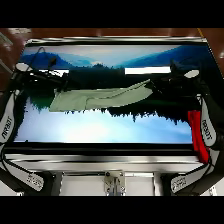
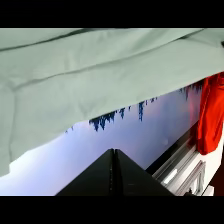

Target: Fold the shirts.

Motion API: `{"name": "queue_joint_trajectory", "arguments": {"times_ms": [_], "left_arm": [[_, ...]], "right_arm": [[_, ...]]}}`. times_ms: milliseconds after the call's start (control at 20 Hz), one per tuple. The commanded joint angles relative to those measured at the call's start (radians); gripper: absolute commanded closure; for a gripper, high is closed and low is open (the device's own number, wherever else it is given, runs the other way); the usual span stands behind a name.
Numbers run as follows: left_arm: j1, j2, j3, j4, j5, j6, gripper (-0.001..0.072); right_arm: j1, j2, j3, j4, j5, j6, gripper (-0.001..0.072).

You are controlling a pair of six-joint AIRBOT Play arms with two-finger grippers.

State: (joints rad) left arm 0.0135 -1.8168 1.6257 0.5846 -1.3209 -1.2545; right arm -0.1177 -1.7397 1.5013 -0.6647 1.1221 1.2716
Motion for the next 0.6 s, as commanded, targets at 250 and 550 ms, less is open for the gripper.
{"name": "queue_joint_trajectory", "arguments": {"times_ms": [250, 550], "left_arm": [[-0.400, -0.124, 0.000, -0.010, 0.219, -0.015, 0.0665], [-0.602, -0.210, 0.001, -0.224, 0.350, -0.044, 0.0666]], "right_arm": [[0.001, 0.347, 0.001, -0.167, 0.206, 0.112, 0.0652], [0.001, 0.520, 0.001, -0.194, 0.237, 0.204, 0.0652]]}}
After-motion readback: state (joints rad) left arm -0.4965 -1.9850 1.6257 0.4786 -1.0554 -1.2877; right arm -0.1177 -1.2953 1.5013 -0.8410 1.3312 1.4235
